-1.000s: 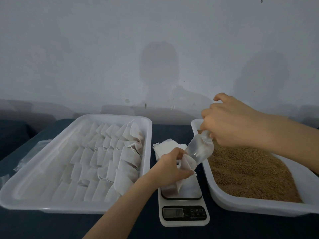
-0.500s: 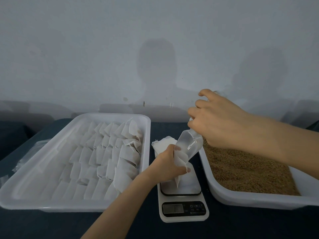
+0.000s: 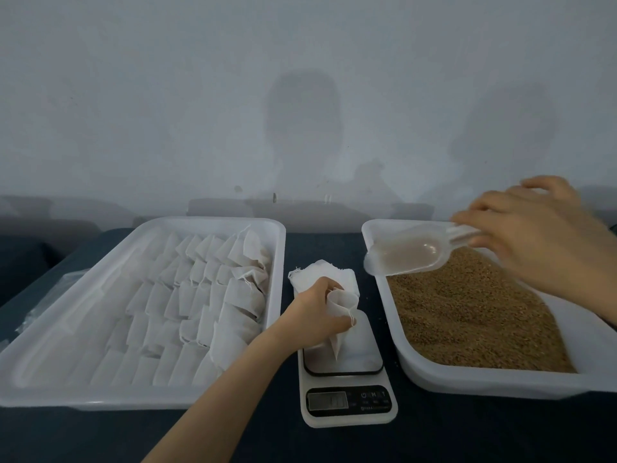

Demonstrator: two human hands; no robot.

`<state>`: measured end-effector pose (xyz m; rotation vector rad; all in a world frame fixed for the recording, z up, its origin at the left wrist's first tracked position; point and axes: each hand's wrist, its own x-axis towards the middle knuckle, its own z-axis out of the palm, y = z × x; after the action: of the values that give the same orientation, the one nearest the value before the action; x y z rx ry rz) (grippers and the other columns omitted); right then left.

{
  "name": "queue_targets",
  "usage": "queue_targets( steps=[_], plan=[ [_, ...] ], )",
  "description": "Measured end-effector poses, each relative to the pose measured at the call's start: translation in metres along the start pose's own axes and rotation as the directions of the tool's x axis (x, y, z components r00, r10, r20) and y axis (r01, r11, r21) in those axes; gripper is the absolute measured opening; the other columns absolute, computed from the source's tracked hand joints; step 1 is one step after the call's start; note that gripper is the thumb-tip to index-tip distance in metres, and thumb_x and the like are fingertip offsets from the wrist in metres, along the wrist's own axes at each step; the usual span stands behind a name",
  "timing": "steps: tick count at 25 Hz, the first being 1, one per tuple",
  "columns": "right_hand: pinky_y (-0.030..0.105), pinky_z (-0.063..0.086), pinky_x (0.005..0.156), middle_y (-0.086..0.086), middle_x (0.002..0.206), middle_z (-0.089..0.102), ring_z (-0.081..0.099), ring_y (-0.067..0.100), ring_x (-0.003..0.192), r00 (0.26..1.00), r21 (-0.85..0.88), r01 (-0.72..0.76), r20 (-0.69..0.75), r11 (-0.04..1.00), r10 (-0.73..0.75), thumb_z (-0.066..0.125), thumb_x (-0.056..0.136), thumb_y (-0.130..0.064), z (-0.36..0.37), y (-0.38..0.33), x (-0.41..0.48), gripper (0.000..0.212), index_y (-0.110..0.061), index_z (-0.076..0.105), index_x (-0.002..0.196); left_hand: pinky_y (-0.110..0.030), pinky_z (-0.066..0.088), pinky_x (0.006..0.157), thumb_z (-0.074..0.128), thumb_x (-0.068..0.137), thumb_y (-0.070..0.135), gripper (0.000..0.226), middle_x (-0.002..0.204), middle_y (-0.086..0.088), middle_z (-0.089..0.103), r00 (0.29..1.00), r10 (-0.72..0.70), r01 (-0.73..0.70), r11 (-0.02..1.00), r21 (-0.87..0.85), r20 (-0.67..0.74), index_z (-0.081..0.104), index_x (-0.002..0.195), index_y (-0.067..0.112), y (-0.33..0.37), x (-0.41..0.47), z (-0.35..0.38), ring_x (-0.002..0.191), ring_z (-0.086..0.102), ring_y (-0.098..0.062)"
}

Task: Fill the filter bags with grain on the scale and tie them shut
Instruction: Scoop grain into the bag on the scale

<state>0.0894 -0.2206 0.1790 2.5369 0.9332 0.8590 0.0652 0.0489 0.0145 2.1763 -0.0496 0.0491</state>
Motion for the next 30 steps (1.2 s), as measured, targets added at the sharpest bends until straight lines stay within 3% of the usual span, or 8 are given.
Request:
queue_targets(
  steps=[3, 7, 10, 12, 17, 21, 26, 30],
  plan=[
    [0.052, 0.030, 0.093, -0.004, 0.091, 0.066, 0.060, 0.026, 0.079, 0.989, -0.019, -0.102, 0.110, 0.995, 0.104, 0.056, 0.083, -0.034, 0.033, 0.040, -0.034, 0.025, -0.026, 0.070, 0.102, -0.010, 0.039, 0.067, 0.073, 0.079, 0.036, 0.047, 0.107, 0.015, 0.053, 1.000, 0.008, -0.008, 1.000, -0.002, -0.001, 0.044, 0.115, 0.030, 0.000, 0.000, 0.000, 0.094, 0.053, 0.000],
    [0.057, 0.034, 0.091, -0.008, 0.093, 0.063, 0.056, 0.023, 0.084, 0.979, -0.075, -0.030, 0.201, 0.997, 0.045, 0.018, 0.090, -0.050, 0.072, 0.070, -0.079, 0.037, -0.043, 0.050, 0.107, -0.009, 0.038, 0.067, 0.073, 0.079, 0.036, 0.044, 0.107, 0.016, 0.053, 1.000, 0.012, -0.012, 1.000, -0.002, -0.001, 0.045, 0.113, 0.032, -0.001, 0.001, 0.000, 0.094, 0.054, -0.001],
    [0.048, 0.028, 0.093, -0.011, 0.088, 0.064, 0.058, 0.020, 0.082, 0.987, -0.074, -0.033, 0.152, 0.997, 0.044, 0.058, 0.076, -0.046, 0.084, 0.061, -0.091, 0.024, -0.045, 0.056, 0.100, -0.010, 0.040, 0.067, 0.073, 0.079, 0.038, 0.047, 0.109, 0.015, 0.054, 1.000, 0.013, -0.013, 1.000, 0.006, 0.006, 0.044, 0.115, 0.033, -0.001, 0.000, 0.000, 0.096, 0.055, -0.003],
    [0.047, 0.028, 0.092, -0.010, 0.084, 0.065, 0.063, 0.021, 0.078, 0.988, -0.029, -0.046, 0.144, 0.999, 0.050, 0.088, 0.041, -0.011, 0.088, 0.048, -0.091, 0.058, -0.038, 0.070, 0.090, -0.011, 0.042, 0.068, 0.073, 0.079, 0.038, 0.046, 0.109, 0.015, 0.054, 1.000, 0.016, -0.016, 1.000, 0.001, 0.008, 0.044, 0.115, 0.033, -0.001, 0.000, 0.000, 0.096, 0.055, -0.003],
    [0.059, 0.042, 0.086, -0.012, 0.081, 0.066, 0.066, 0.019, 0.078, 0.991, 0.066, -0.048, 0.131, 0.997, 0.039, 0.091, 0.033, 0.001, 0.092, 0.021, -0.089, 0.063, -0.033, 0.074, 0.083, -0.010, 0.041, 0.071, 0.074, 0.078, 0.038, 0.047, 0.111, 0.014, 0.055, 1.000, 0.022, -0.022, 1.000, 0.000, 0.001, 0.047, 0.115, 0.031, -0.001, 0.000, 0.000, 0.098, 0.056, -0.004],
    [0.041, 0.027, 0.089, -0.014, 0.081, 0.064, 0.065, 0.018, 0.077, 0.994, 0.192, -0.068, 0.099, 0.979, 0.049, 0.092, 0.042, -0.006, 0.108, 0.008, -0.090, 0.051, -0.031, 0.075, 0.083, -0.010, 0.042, 0.072, 0.074, 0.078, 0.039, 0.049, 0.113, 0.013, 0.056, 1.000, 0.019, -0.019, 1.000, -0.015, 0.011, 0.047, 0.117, 0.030, -0.001, -0.001, 0.000, 0.100, 0.056, -0.004],
    [0.032, 0.014, 0.098, -0.032, 0.096, 0.050, 0.047, 0.003, 0.099, 0.943, 0.353, -0.262, 0.294, 0.898, 0.159, 0.071, 0.079, -0.025, 0.124, 0.020, -0.100, 0.036, -0.049, 0.062, 0.105, -0.010, 0.042, 0.072, 0.074, 0.079, 0.038, 0.048, 0.113, 0.014, 0.055, 1.000, 0.018, -0.018, 1.000, -0.014, 0.017, 0.046, 0.118, 0.031, -0.001, 0.000, 0.000, 0.100, 0.056, -0.004],
    [0.038, 0.023, 0.098, -0.033, 0.098, 0.051, 0.047, 0.004, 0.099, 0.901, 0.402, -0.364, 0.380, 0.840, 0.209, 0.067, 0.082, -0.025, 0.131, 0.033, -0.108, 0.043, -0.059, 0.051, 0.103, -0.010, 0.043, 0.072, 0.074, 0.079, 0.038, 0.049, 0.115, 0.012, 0.055, 1.000, 0.016, -0.015, 1.000, -0.012, 0.021, 0.045, 0.118, 0.031, -0.001, 0.000, 0.001, 0.102, 0.056, -0.008]
  ],
)
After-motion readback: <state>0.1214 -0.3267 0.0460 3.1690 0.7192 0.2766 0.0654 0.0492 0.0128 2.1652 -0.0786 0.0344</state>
